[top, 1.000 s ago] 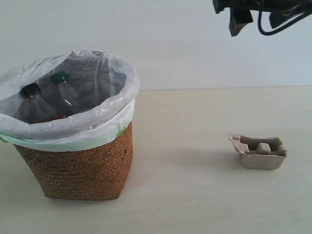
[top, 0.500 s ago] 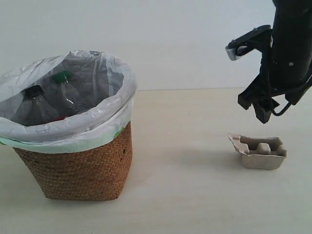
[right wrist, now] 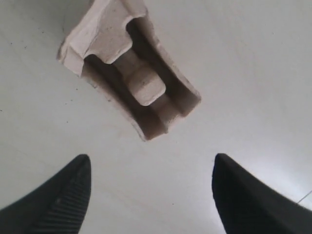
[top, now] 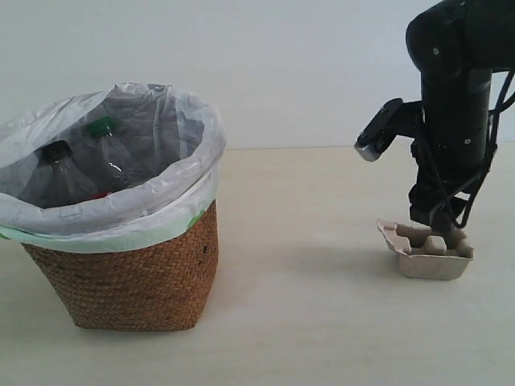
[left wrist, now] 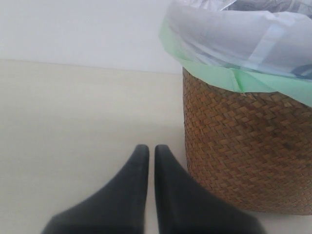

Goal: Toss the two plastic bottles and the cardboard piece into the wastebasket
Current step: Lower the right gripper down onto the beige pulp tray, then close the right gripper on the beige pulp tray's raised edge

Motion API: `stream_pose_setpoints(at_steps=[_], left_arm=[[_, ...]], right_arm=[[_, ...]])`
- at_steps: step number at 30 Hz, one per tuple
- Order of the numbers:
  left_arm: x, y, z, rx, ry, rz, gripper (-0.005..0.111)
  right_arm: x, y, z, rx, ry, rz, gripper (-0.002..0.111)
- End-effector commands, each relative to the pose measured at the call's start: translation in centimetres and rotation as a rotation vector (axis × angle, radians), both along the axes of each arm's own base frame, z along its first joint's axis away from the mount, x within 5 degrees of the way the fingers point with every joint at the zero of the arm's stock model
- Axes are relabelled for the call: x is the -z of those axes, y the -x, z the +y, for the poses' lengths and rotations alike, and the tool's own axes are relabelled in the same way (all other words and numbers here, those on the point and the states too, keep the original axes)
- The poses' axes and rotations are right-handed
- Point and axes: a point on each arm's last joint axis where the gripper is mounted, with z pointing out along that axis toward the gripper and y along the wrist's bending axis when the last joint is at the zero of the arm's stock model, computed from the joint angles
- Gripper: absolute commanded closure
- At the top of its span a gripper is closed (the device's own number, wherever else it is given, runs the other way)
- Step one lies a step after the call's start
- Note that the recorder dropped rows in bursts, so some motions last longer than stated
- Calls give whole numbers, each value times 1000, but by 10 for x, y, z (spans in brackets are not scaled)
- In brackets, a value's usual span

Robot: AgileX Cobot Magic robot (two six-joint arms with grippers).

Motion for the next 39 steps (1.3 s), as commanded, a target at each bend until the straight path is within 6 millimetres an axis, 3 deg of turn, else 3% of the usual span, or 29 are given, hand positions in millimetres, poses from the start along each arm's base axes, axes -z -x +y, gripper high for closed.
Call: stream_pose_setpoints(at_steps=[1,13,20,25,39], left_arm=[[1,0,0,-4,0,-5,103],[1,0,0,-4,0,-5,103],[1,0,0,-4,0,-5,103],[1,0,0,-4,0,-5,103],[1,0,0,-4,0,-5,103]], right_arm=[[20,-9,0,-104,28,43,46],[66,-32,0,-236,134,47,46],[69,-33,4,-235,92,28,21],[69,-33,3,-228,93,35,26],[63,-40,-4,-120,168,-84,26]])
